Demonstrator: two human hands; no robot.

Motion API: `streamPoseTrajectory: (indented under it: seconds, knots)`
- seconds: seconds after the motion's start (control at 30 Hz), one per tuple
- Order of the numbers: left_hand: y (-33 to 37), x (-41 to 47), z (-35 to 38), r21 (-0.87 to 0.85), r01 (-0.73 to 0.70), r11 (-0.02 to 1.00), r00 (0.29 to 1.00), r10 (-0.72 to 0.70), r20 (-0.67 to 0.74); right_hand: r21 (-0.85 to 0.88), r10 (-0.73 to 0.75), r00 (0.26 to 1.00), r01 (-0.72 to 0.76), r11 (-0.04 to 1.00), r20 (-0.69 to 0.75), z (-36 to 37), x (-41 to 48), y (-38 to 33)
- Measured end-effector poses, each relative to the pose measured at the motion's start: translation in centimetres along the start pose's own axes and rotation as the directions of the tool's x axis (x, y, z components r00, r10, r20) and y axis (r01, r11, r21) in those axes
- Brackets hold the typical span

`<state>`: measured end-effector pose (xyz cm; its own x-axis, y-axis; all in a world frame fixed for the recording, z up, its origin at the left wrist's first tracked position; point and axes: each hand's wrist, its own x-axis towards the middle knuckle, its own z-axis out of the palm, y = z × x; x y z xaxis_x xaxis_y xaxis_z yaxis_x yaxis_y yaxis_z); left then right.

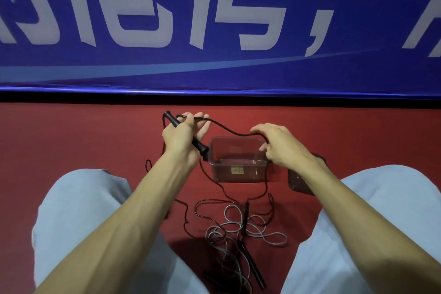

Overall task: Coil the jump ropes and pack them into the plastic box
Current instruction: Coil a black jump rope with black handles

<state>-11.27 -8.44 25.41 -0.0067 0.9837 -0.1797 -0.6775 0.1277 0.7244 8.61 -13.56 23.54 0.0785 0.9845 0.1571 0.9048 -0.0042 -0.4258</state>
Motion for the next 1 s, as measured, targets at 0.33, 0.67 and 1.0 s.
streamPoseTrajectory:
  seconds: [0.33, 0.67, 1.0]
  knots:
    - [-0.7, 0.8, -0.4, -0.002, 0.077, 0.997, 0.99, -0.077, -0.118, 0.511, 0.236, 0.946, -0.318, 0.798, 0.22, -1.4, -0.2, -0.6]
    - [-2.9, -1.0, -0.8, 0.751, 0.216, 0.623, 0.897, -0.431, 0.1, 0.894, 0.167, 0.985, -0.118, 0.433, 0.049, -4.1, -0.6, -2.0]
    - [-2.2, -2.5, -0.1, 0.819, -0.127, 0.559, 0.828, -0.395, 0.398, 0.968, 0.232, 0.973, -0.05, 0.246, -0.009, -4.2, -0.4, -1.7]
